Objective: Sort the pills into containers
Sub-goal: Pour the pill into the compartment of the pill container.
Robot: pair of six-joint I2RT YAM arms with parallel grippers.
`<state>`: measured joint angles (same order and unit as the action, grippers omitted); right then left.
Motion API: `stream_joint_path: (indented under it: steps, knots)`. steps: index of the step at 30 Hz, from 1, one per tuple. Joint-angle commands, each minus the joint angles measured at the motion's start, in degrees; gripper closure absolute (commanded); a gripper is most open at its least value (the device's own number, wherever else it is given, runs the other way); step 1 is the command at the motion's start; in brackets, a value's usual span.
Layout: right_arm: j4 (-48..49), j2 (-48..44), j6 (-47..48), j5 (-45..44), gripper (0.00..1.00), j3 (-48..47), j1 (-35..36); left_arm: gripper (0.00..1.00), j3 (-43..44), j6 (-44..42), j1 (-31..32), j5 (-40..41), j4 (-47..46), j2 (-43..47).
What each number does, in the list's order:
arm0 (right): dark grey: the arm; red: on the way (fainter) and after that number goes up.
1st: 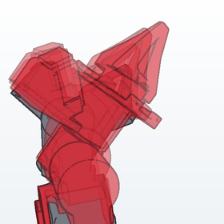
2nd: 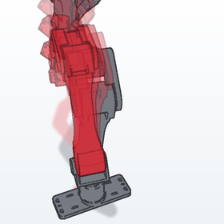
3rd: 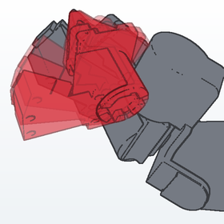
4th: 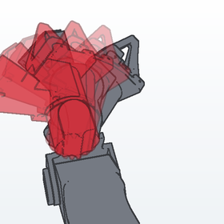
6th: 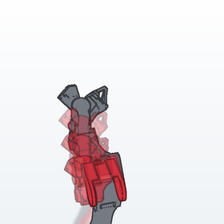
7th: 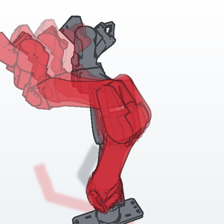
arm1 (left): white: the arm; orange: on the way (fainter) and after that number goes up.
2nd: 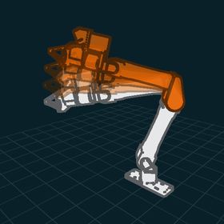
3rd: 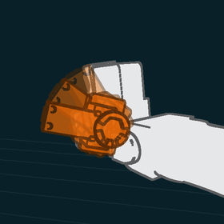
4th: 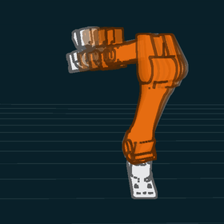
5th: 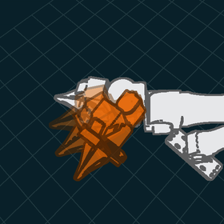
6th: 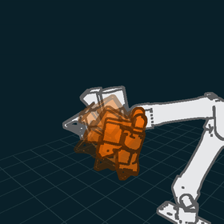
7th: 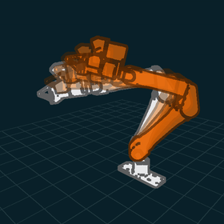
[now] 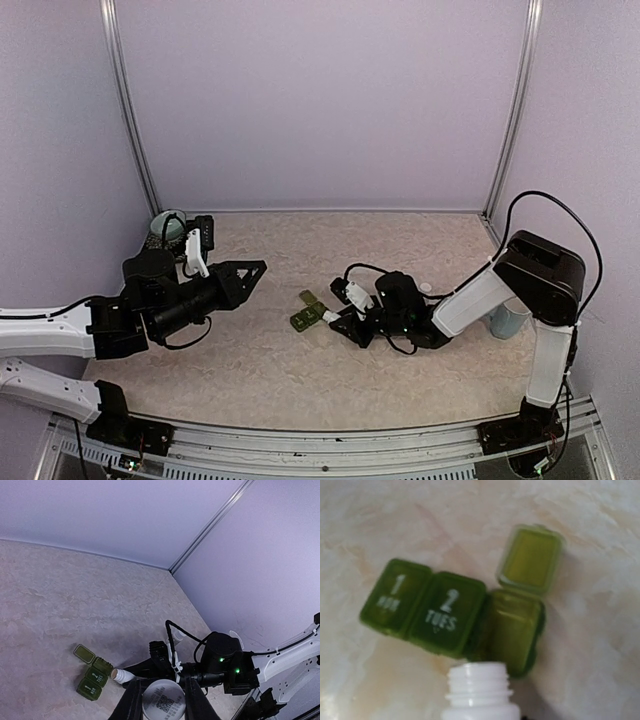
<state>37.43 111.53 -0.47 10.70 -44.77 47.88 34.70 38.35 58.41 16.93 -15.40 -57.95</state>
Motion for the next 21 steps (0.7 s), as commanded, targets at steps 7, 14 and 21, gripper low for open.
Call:
stream_joint_path:
  steps: [7,14,21]
  knots:
    - [-6.3,-3.59,0.63,-1.23,1.0,-2.56,-0.46,0.78,-1.35,-0.1,-0.47,-0.49,-2.13,1.26]
    - [-5.63,-4.24,0.7,-0.79,1.0,-2.46,-0.42,0.78,-1.74,0.02,-0.4,-0.38,-2.36,1.44]
    - [-7.83,-3.33,1.04,-1.1,1.0,-4.73,-0.42,0.78,-1.57,-0.15,-0.41,-0.4,-2.24,1.44]
